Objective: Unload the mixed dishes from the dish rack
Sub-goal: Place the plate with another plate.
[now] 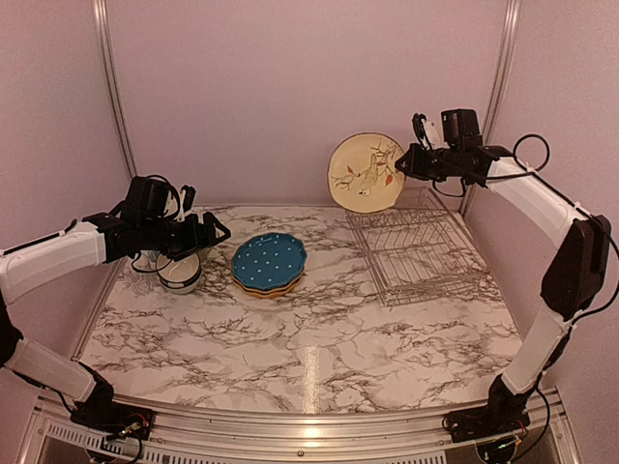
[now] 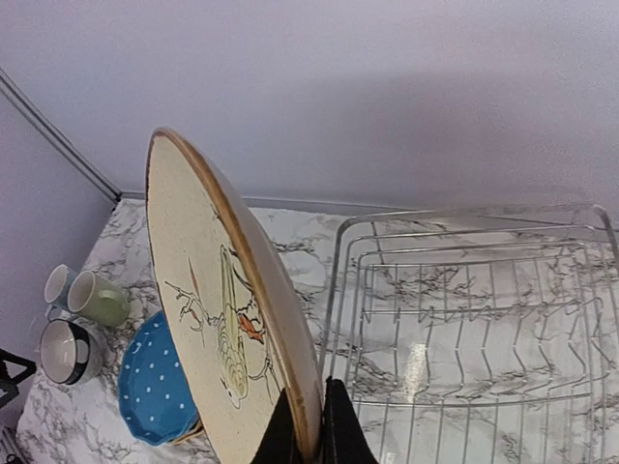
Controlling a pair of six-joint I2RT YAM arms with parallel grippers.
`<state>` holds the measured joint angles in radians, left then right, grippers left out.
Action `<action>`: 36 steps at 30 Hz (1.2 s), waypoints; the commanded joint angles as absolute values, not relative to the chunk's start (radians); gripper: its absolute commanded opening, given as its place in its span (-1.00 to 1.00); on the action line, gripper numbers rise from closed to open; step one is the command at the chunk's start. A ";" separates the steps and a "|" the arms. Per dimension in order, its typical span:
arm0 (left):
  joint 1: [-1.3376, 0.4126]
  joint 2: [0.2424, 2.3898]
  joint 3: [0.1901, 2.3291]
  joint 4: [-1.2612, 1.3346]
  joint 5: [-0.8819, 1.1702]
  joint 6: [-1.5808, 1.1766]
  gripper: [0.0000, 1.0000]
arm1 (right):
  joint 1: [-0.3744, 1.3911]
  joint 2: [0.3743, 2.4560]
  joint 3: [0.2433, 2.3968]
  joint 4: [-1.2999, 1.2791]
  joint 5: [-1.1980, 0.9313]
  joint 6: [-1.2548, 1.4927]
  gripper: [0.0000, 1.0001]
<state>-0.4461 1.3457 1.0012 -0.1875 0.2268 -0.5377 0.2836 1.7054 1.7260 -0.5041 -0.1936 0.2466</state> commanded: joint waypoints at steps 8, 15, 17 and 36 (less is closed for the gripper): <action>-0.449 1.311 0.979 -0.197 0.211 -0.525 0.85 | 0.424 1.925 1.735 -0.109 -0.627 0.590 -1.00; -0.449 1.310 0.976 -0.201 0.204 -0.521 0.85 | 0.524 2.055 1.798 -0.114 -0.640 0.621 -1.00; -0.449 1.310 0.975 -0.199 0.204 -0.520 0.85 | 0.544 2.088 1.818 -0.127 -0.635 0.622 -1.00; -0.448 1.319 0.973 -0.197 0.206 -0.520 0.85 | 0.581 2.250 1.947 -0.249 -0.537 0.609 -1.00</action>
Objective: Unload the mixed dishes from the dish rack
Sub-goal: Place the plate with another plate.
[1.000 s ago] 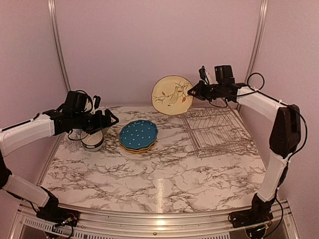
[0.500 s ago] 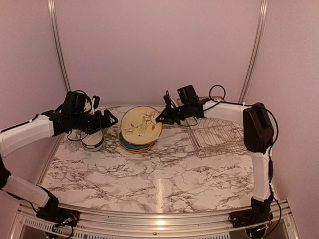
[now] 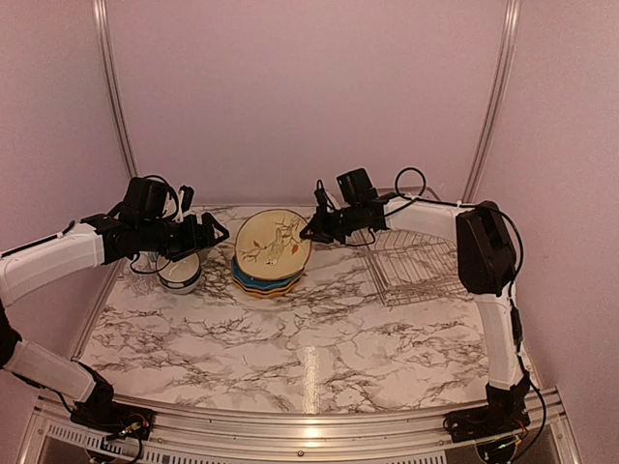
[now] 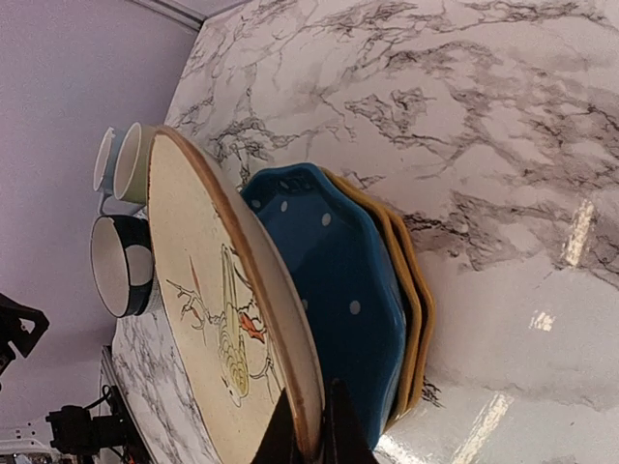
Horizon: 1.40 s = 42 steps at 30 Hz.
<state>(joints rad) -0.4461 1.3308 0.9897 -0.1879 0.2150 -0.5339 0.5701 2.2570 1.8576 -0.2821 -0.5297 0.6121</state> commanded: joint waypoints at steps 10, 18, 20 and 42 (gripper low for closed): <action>-0.449 1.319 0.974 -0.197 0.206 -0.522 0.85 | 0.597 2.301 2.014 -0.327 -0.488 0.561 -0.94; -0.449 1.314 0.980 -0.198 0.206 -0.520 0.84 | 0.613 2.327 2.052 -0.376 -0.431 0.527 -0.87; -0.448 1.313 0.979 -0.199 0.208 -0.520 0.84 | 0.618 2.342 2.075 -0.400 -0.411 0.512 -0.84; -0.448 1.307 0.976 -0.199 0.206 -0.526 0.84 | 0.627 2.239 2.065 -0.525 -0.257 0.390 -0.22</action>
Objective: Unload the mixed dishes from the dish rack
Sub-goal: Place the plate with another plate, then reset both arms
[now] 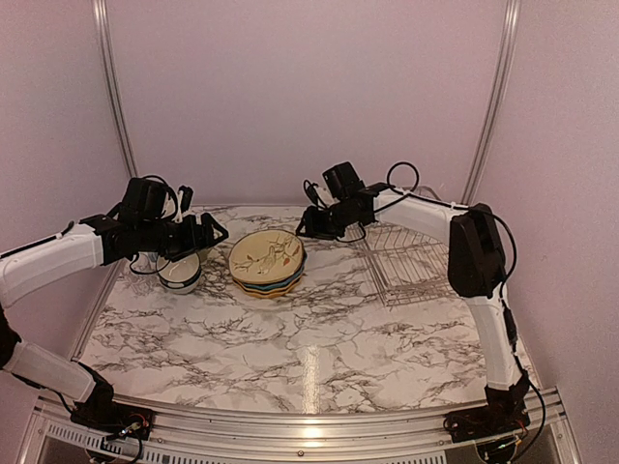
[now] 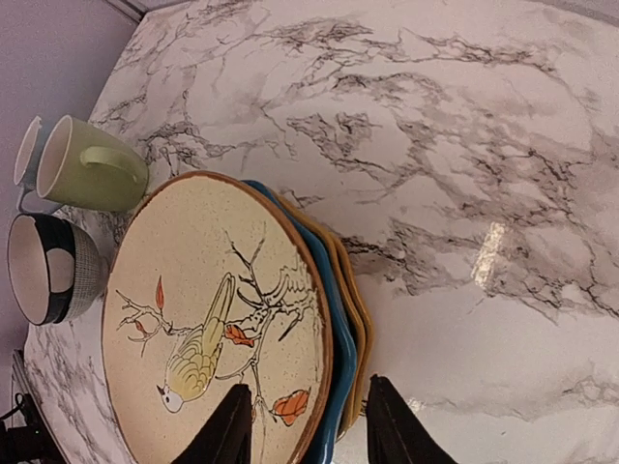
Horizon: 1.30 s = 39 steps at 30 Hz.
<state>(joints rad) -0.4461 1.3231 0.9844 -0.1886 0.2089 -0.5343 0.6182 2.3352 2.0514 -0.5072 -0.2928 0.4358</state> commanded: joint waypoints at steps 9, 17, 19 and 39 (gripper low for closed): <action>-0.449 1.218 1.020 -0.227 0.155 -0.509 0.85 | 0.597 1.976 1.903 -0.506 -0.154 0.284 0.45; -0.448 1.003 1.011 -0.143 -0.020 -0.439 0.91 | 0.477 1.640 1.691 -0.421 -0.059 0.219 0.82; -0.448 0.968 1.014 -0.132 -0.064 -0.427 0.91 | 0.459 1.552 1.638 -0.396 -0.013 0.196 0.89; -0.448 0.768 1.115 -0.109 -0.301 -0.265 0.98 | 0.442 1.022 1.419 -0.207 0.269 0.019 0.97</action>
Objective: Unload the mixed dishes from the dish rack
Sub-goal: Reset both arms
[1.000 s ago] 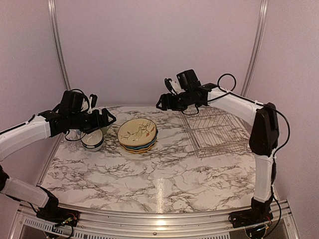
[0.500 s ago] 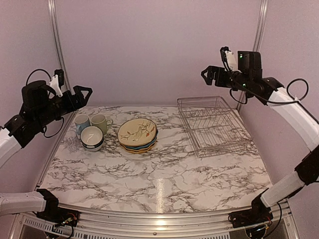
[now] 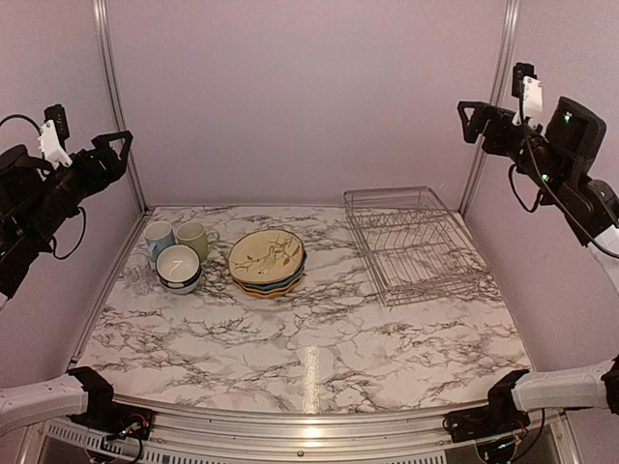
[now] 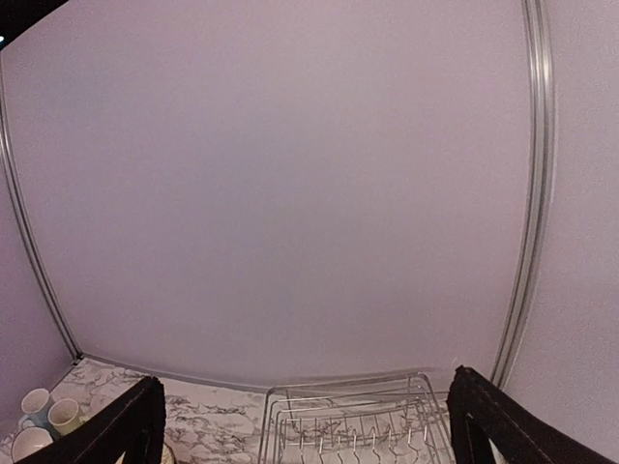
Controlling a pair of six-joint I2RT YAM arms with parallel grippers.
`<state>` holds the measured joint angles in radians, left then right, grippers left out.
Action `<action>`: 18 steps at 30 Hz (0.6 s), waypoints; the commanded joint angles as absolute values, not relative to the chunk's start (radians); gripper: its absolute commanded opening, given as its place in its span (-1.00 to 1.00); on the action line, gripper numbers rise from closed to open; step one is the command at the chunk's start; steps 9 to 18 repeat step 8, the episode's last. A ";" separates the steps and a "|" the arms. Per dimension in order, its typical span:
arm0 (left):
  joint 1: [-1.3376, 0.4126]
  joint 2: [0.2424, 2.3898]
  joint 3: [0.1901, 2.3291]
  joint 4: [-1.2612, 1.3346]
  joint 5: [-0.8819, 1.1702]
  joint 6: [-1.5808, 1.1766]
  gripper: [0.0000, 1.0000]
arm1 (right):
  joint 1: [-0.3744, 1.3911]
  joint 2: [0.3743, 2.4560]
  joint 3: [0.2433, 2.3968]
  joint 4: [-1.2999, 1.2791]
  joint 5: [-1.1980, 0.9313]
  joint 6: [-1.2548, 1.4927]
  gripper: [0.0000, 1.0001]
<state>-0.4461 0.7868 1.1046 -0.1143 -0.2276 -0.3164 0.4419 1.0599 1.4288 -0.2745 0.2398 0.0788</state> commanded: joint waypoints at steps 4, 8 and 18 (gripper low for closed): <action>-0.447 0.750 1.092 -0.093 -0.339 -0.247 0.98 | 0.442 1.005 1.421 -0.189 0.292 0.002 0.97; -0.448 0.763 1.087 -0.062 -0.351 -0.231 0.98 | 0.442 0.988 1.382 -0.151 0.301 -0.029 0.97; -0.448 0.763 1.087 -0.062 -0.351 -0.231 0.98 | 0.442 0.988 1.382 -0.151 0.301 -0.029 0.97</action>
